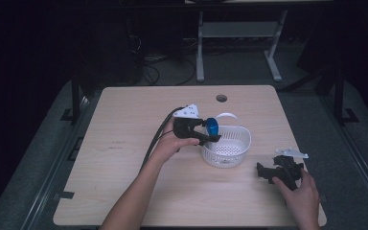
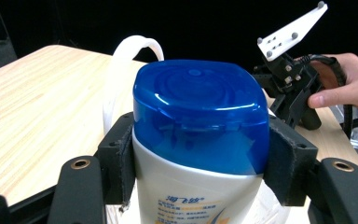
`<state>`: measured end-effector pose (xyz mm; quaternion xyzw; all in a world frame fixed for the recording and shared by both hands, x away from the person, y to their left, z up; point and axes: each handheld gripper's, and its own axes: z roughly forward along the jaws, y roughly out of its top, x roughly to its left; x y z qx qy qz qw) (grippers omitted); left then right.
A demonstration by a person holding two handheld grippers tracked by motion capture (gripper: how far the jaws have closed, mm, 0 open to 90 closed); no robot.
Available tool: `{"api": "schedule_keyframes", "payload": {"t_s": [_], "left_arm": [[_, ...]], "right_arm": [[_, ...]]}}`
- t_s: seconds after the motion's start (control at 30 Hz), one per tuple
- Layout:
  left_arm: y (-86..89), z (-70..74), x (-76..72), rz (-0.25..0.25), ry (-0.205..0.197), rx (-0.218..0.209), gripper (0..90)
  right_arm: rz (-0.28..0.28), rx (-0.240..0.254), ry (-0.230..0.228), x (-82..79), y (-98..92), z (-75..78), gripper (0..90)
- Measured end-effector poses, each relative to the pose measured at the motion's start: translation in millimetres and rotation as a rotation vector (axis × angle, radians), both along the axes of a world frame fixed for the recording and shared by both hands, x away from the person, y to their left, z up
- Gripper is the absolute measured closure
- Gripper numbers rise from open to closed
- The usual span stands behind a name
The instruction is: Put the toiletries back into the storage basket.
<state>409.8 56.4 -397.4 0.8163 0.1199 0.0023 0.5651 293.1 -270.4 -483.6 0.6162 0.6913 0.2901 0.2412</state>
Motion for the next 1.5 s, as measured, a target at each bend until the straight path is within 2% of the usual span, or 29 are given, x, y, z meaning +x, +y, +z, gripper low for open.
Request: {"api": "schedule_keyframes", "payload": {"t_s": [0.57,0.9,1.03,1.23,1.5], "left_arm": [[4.0,-5.6,-4.8,-0.012,-0.005,-0.028,35.3],[6.9,-5.0,-7.7,0.006,0.0,-0.046,32.2],[9.3,-2.7,-12.0,0.037,-0.032,-0.011,30.0],[17.5,1.4,-14.5,0.042,-0.029,-0.024,29.4],[31.7,8.2,-17.7,0.064,-0.04,-0.013,28.9]], "right_arm": [[0.0,0.0,0.0,0.0,0.0,0.0,0.4],[0.0,0.0,0.0,0.0,0.0,0.0,0.4],[0.0,0.0,0.0,0.0,0.0,0.0,0.4],[0.0,0.0,0.0,0.0,0.0,0.0,0.4],[0.001,-0.003,-0.002,0.0,-0.1,0.0,0.4]]}}
